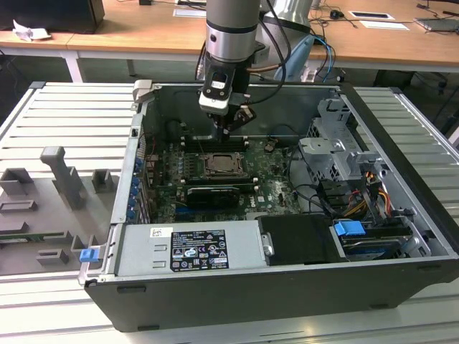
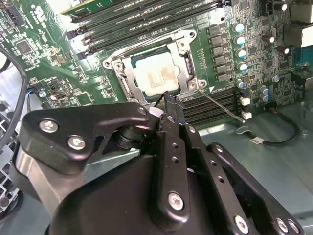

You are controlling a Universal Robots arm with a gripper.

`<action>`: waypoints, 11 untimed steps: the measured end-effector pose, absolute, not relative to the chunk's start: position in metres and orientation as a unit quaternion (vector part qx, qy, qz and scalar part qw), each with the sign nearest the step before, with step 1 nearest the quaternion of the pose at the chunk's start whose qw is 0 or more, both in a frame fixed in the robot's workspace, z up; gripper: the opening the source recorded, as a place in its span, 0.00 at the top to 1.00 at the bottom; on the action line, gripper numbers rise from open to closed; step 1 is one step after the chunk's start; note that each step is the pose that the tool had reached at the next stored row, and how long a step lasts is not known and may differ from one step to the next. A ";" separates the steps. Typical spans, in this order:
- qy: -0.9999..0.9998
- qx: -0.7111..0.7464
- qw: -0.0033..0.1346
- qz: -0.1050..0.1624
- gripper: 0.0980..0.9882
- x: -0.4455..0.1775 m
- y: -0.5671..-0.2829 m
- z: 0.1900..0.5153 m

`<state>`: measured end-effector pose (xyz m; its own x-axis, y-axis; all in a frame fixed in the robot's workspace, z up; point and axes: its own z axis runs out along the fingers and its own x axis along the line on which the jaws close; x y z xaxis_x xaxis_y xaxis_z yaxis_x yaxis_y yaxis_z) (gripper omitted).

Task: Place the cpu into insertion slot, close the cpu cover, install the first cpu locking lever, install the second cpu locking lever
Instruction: 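Install the first cpu locking lever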

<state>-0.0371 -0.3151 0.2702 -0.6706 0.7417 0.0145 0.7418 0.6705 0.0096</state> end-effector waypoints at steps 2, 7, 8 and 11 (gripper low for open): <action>-0.916 -0.401 0.005 -0.007 0.99 -0.037 -0.315 0.270; -0.923 -0.385 0.005 -0.007 0.99 -0.037 -0.315 0.270; -0.924 -0.382 0.005 -0.007 0.99 -0.037 -0.316 0.270; -0.927 -0.375 0.005 -0.007 0.99 -0.037 -0.316 0.270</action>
